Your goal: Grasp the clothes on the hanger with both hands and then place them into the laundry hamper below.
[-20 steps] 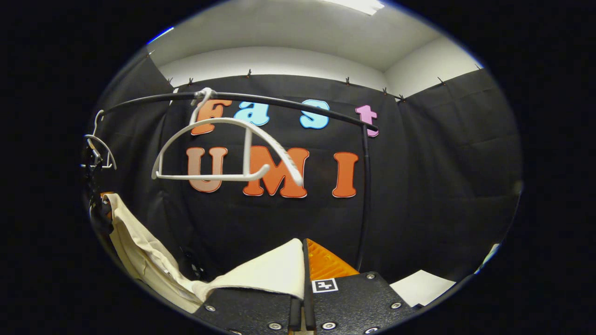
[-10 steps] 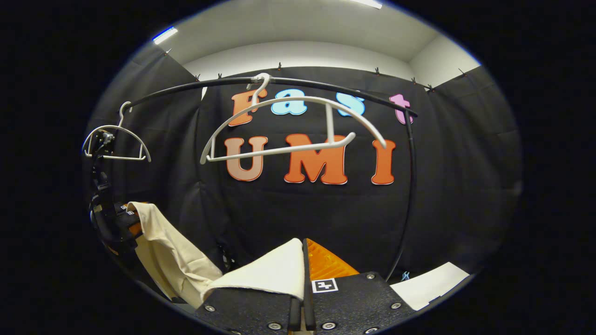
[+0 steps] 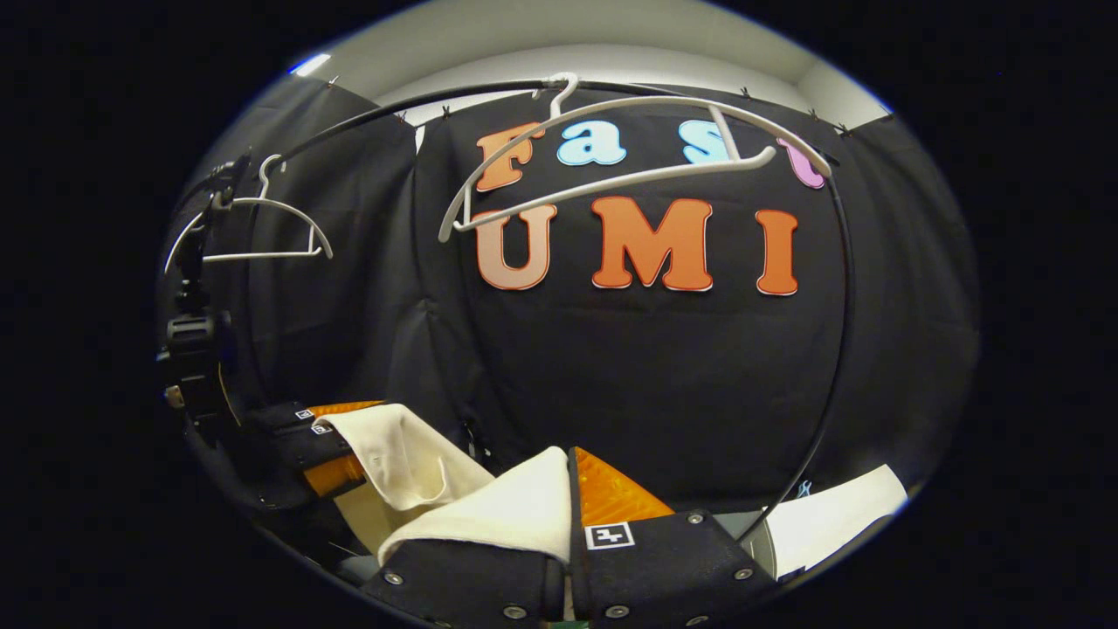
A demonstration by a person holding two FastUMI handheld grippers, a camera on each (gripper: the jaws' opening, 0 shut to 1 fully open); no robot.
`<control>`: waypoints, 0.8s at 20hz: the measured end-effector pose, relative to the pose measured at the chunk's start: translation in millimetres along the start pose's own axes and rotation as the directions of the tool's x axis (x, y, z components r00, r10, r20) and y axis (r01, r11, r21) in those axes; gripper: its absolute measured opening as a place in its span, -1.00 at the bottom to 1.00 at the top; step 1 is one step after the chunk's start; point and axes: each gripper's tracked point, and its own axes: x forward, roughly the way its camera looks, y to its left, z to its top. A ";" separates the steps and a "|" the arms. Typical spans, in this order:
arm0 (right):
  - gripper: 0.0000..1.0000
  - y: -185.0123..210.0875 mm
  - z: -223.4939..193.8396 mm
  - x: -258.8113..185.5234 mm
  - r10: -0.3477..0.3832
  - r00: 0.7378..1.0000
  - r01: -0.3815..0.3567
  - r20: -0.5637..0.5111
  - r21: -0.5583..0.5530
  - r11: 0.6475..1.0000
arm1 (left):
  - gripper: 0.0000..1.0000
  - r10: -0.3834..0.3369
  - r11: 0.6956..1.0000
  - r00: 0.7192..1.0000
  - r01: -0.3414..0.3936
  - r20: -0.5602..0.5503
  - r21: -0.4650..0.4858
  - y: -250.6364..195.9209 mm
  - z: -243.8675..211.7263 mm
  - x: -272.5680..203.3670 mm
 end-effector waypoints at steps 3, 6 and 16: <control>-0.84 3.4 -30.0 2.8 0.011 0.998 -0.010 -0.068 0.015 1.000 | -0.84 -0.058 0.995 0.994 0.049 -0.096 -0.091 -15.6 -39.5 -0.3; -0.84 1.8 -75.6 9.1 0.011 0.986 -0.006 -0.167 0.027 1.000 | -0.61 -0.091 0.983 0.971 0.052 -0.221 -0.174 -18.7 -85.6 0.0; -0.93 -8.1 -215.2 2.1 0.011 0.892 0.050 -0.451 0.122 0.991 | -0.51 -0.161 0.973 0.828 0.040 -0.537 -0.229 -29.9 -218.6 -17.2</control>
